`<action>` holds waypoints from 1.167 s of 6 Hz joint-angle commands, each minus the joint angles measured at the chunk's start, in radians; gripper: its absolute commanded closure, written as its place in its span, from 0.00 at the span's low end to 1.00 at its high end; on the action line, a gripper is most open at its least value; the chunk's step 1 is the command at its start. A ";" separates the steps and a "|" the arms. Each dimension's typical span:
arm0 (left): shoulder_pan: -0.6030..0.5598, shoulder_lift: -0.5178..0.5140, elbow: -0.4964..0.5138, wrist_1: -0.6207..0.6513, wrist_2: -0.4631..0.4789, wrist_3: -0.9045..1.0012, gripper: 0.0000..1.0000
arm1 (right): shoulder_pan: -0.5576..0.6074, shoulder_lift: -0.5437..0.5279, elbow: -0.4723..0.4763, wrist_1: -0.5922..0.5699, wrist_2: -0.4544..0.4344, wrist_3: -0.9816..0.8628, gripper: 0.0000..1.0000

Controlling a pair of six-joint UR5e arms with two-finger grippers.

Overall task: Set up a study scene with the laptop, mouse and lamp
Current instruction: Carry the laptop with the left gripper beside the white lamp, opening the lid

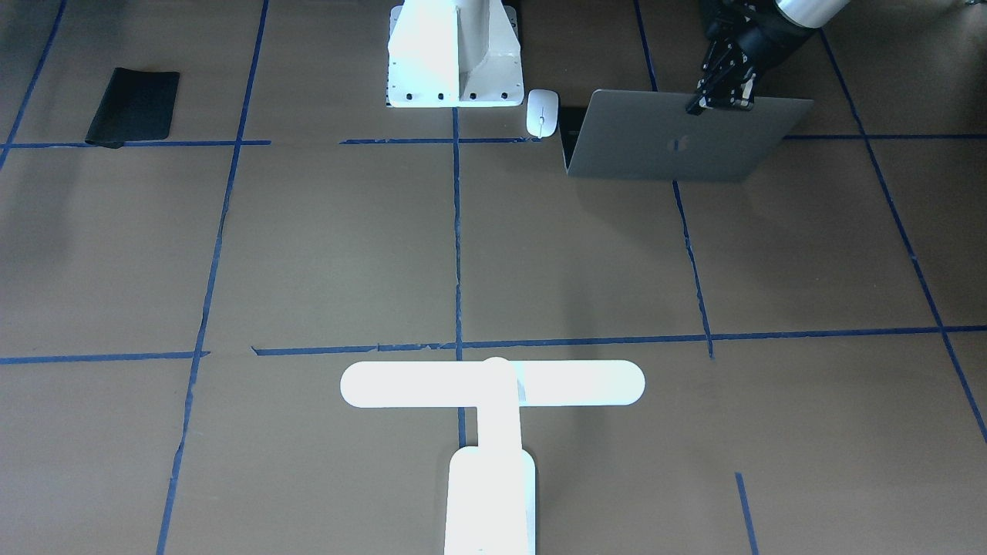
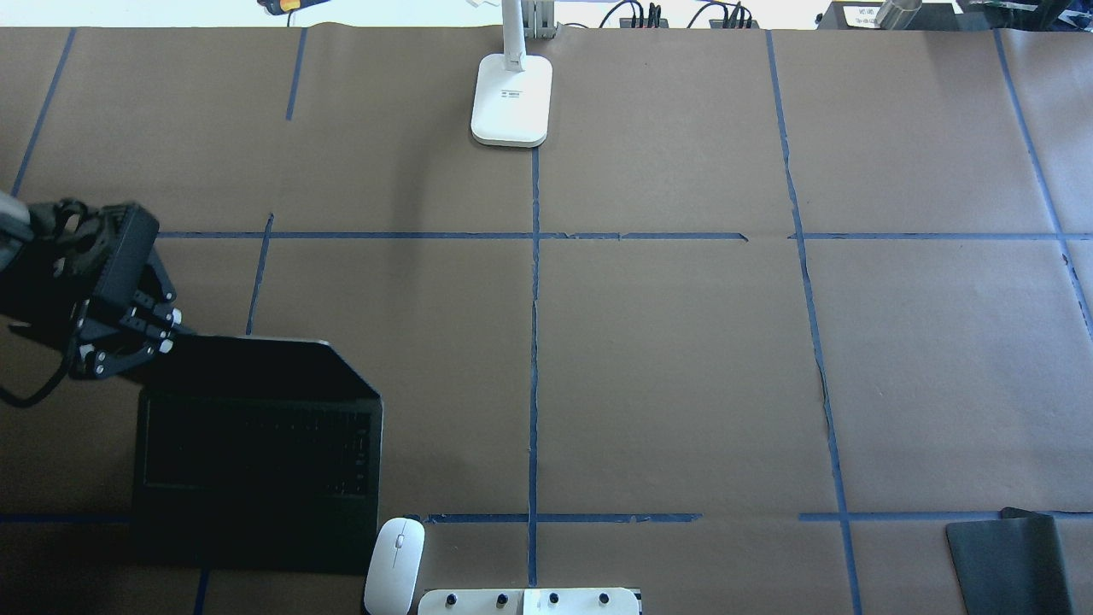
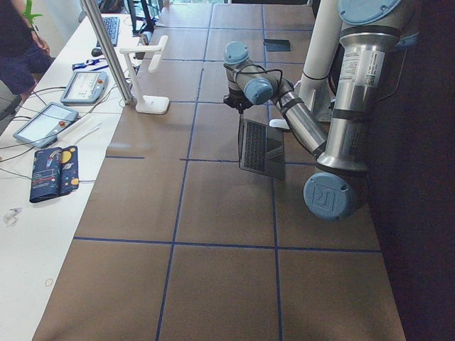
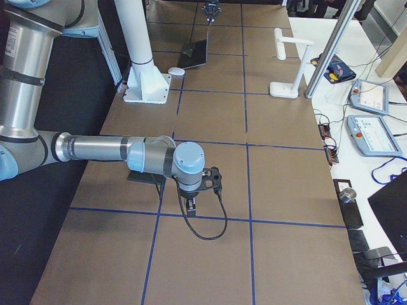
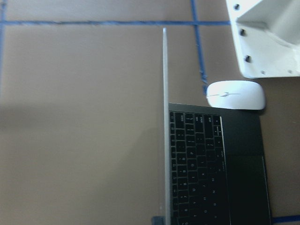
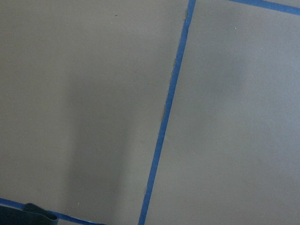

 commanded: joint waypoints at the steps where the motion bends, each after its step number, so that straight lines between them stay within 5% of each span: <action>1: -0.038 -0.183 0.147 0.032 0.035 0.017 1.00 | 0.000 0.000 0.000 0.000 0.001 0.000 0.00; 4: -0.039 -0.507 0.525 -0.018 0.101 0.017 1.00 | 0.000 0.000 0.002 0.000 0.003 0.000 0.00; 7: -0.040 -0.657 0.805 -0.202 0.106 -0.017 1.00 | 0.000 0.000 0.002 0.000 0.003 0.000 0.00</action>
